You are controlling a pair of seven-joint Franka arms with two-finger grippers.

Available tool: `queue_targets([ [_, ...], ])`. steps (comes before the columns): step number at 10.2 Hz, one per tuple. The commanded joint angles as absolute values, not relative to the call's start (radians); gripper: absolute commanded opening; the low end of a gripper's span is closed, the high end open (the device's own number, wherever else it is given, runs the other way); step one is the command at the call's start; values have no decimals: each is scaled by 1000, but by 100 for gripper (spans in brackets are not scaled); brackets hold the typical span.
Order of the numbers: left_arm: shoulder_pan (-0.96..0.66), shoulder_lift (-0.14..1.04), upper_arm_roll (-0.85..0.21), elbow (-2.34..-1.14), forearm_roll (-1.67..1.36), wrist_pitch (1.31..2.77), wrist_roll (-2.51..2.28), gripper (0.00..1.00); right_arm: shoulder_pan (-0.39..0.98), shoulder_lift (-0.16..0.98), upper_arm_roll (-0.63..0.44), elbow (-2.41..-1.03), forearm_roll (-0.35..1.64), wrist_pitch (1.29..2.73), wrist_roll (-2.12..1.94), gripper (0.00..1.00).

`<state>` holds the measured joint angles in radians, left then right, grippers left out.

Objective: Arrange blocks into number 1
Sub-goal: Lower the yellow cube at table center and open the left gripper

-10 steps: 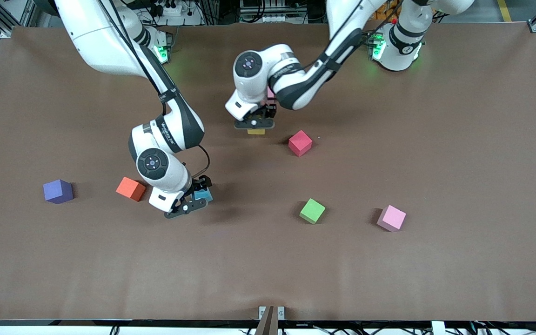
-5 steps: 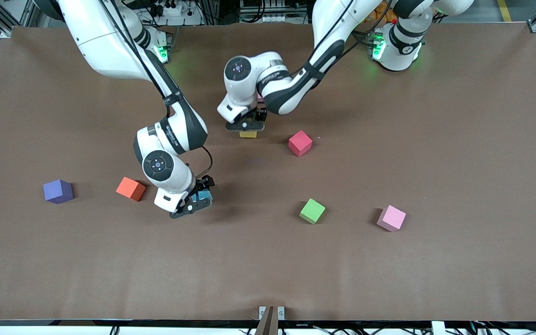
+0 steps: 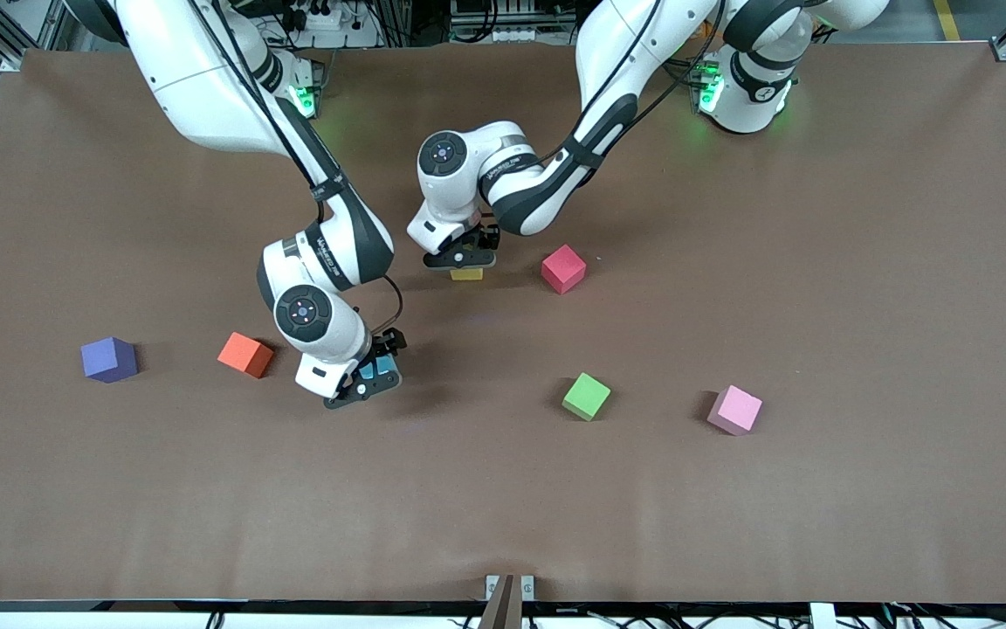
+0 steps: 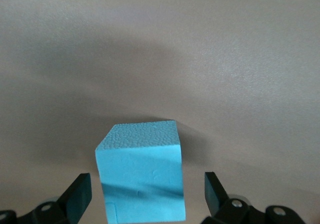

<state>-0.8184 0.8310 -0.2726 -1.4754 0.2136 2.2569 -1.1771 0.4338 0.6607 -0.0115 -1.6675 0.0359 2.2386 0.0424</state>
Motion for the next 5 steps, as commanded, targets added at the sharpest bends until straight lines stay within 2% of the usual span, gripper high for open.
queue_targets([
  [1, -836, 847, -258, -1445, 255, 2260, -1177, 100, 433, 667, -17, -1663, 55, 2244, 23, 100],
  [2, -836, 835, -258, -1445, 255, 2255, -1180, 100, 425, 667, -17, -1672, 55, 2244, 23, 99],
  [4, -831, 799, -259, -1445, 246, 2226, -1189, 100, 401, 667, -18, -1675, 55, 2243, 25, 64],
  [5, -830, 770, -264, -1447, 238, 2191, -1221, 100, 391, 667, -18, -1678, 54, 2243, 25, 58],
])
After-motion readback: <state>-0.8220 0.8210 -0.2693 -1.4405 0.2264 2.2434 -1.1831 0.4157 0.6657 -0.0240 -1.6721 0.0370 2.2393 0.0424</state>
